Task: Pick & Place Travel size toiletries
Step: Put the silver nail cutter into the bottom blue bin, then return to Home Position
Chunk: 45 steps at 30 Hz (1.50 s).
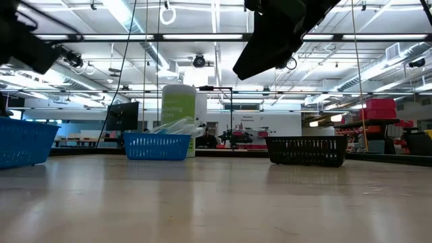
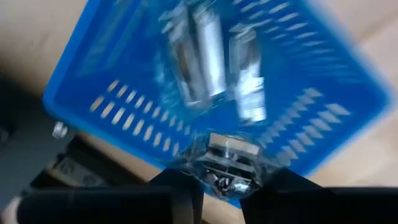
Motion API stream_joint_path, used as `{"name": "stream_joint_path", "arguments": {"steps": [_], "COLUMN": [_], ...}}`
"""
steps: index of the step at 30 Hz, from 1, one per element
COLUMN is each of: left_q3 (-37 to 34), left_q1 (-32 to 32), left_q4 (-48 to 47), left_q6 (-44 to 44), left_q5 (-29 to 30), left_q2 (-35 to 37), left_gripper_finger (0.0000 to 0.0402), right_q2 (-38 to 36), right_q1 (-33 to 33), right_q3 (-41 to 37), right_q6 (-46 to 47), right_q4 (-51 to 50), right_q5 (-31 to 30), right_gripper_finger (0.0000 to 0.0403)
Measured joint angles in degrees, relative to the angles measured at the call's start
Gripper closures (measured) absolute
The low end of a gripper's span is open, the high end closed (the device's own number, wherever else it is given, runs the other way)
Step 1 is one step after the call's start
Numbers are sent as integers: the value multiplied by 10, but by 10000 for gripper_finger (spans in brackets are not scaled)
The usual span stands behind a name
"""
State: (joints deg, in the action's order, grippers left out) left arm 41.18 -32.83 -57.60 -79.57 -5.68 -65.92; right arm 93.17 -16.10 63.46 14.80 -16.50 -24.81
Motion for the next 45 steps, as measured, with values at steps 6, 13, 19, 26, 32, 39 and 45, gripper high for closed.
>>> {"name": "stream_joint_path", "arguments": {"steps": [6,13,19,26,32,39,45], "left_q3": [-26,-28,-21,61,115,117,61], "left_q1": [-6,-6,-6,-9,-8,14,98], "left_q4": [4,6,4,6,6,68,239], "left_q6": [-17,23,37,142,295,473,681], "left_q5": [-16,2,-20,153,305,421,309], "left_q2": [-10,-10,-10,4,46,151,240], "left_gripper_finger": [293,240,207,209,218,231,247], "right_q2": [0,0,0,-32,-143,-266,-360], "right_q1": [0,0,0,-1,2,29,71], "right_q3": [0,0,0,0,0,-42,-167], "right_q6": [2,2,-4,-89,-147,-201,-247], "right_q4": [1,0,5,-4,-62,-54,87], "right_q5": [0,1,1,14,11,64,161], "right_gripper_finger": [188,198,206,222,239,268,300]}}
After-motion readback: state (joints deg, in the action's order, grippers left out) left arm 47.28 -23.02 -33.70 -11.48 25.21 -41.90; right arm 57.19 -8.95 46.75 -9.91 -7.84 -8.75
